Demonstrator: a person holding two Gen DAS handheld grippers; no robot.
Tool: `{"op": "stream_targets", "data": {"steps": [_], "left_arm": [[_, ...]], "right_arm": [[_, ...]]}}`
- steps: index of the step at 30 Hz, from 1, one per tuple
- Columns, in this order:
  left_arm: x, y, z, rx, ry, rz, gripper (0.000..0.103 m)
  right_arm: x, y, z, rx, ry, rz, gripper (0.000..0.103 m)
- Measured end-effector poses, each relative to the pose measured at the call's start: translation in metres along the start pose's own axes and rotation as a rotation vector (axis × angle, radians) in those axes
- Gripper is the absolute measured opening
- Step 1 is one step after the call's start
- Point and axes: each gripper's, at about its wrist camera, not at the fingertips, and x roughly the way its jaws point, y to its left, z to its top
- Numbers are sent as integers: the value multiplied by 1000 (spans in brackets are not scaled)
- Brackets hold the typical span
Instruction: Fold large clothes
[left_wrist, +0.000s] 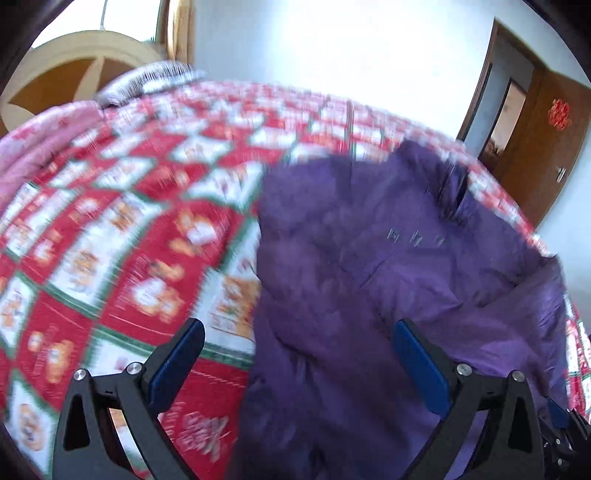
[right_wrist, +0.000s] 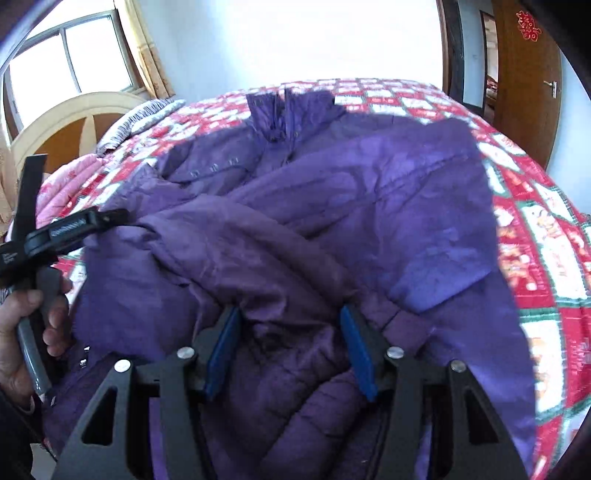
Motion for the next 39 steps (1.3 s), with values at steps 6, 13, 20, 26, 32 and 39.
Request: {"op": "stream_targets", "data": {"steps": [6,13,20,26,32,39], "left_arm": [[-27,-30,9,80,-44,-86,102],[25,-72,-12,134,95,-63,102],[44,-89,-26,220,134,38,102],[47,-90,-29,218,119,66,102],[50,-88,-28,214,107,62,102],[51,-90,-28,221,102,66,102]], "right_arm": [[-44,22,23,-5,-145,-21,62],[15,30,30,-22,14,-18,45],[33,13,14,-2,44,-23,43],[33,10,7,9,58,-12,43],[35,14,6,-9,47,-33,43],[35,16,4,-18,39,-47,43]]}}
